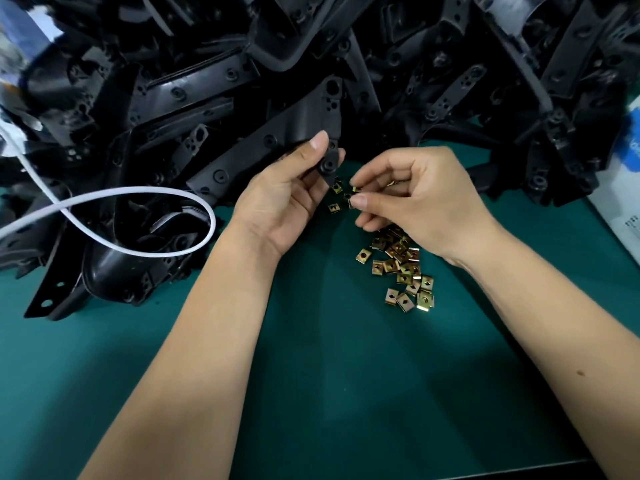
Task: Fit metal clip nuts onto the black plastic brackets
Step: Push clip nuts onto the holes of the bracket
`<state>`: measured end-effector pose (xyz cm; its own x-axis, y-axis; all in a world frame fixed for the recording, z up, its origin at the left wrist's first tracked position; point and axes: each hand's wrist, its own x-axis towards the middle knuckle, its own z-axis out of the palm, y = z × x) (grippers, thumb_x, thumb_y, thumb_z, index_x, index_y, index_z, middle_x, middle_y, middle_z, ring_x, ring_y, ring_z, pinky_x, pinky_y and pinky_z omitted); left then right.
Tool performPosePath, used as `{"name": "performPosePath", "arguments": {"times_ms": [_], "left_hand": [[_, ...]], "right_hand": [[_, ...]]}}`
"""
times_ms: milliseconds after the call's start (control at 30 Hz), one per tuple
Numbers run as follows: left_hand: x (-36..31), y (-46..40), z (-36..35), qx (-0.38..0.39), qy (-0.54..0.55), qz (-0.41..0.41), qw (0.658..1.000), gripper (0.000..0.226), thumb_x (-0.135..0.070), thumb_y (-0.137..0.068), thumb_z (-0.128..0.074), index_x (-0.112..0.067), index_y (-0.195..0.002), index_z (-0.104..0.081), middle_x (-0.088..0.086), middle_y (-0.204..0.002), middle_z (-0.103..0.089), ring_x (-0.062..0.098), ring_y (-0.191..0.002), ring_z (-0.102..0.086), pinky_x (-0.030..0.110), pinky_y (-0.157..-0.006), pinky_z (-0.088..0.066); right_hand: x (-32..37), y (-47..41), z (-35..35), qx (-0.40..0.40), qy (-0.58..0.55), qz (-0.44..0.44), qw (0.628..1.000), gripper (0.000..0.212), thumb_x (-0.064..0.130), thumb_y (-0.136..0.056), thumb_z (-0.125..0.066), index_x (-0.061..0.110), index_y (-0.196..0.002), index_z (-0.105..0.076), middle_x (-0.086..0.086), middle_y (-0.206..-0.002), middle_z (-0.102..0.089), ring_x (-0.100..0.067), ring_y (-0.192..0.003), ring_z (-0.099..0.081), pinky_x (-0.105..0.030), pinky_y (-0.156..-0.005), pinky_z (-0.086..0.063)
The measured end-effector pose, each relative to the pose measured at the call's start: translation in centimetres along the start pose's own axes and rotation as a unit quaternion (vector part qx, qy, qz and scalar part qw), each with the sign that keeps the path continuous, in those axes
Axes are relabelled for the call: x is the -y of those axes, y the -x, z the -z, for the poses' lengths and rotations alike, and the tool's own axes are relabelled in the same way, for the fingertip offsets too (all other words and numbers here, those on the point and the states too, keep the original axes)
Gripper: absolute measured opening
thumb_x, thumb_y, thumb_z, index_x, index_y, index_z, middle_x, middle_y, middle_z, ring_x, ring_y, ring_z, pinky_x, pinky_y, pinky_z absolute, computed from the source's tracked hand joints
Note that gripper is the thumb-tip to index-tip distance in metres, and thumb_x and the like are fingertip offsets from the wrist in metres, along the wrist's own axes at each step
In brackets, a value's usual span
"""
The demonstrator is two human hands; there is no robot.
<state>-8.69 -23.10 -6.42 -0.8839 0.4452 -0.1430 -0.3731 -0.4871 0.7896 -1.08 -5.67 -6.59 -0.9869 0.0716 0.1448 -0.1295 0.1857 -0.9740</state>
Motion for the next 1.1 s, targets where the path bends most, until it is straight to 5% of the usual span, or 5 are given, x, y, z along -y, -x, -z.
{"name": "performPosePath", "arguments": {"times_ms": [333, 1100], "left_hand": [[0.4, 0.1, -0.4, -0.003, -0.030, 0.038, 0.999, 0.009, -0.024, -0.080, -0.079, -0.018, -0.085, -0.078, -0.002, -0.088, -0.076, 0.007, -0.076, -0.071, 0.016, -0.067, -0.056], [0.9, 0.4, -1.2, 0.025, -0.006, 0.063, 0.998, 0.007, -0.025, -0.071, -0.084, -0.019, -0.073, -0.081, -0.005, -0.080, -0.075, 0.004, -0.069, -0.070, 0.015, -0.061, -0.054]], "right_hand": [[0.9, 0.0, -0.2, -0.089, -0.243, -0.033, 0.965, 0.018, -0.007, -0.091, -0.070, 0.000, -0.107, -0.072, -0.009, -0.083, -0.075, -0.023, -0.078, -0.077, -0.023, -0.069, -0.059], [1.9, 0.3, -0.4, -0.119, -0.352, -0.098, 0.923, 0.011, -0.007, -0.087, -0.070, 0.000, -0.096, -0.071, -0.009, -0.076, -0.075, -0.016, -0.073, -0.075, -0.015, -0.061, -0.056]]}}
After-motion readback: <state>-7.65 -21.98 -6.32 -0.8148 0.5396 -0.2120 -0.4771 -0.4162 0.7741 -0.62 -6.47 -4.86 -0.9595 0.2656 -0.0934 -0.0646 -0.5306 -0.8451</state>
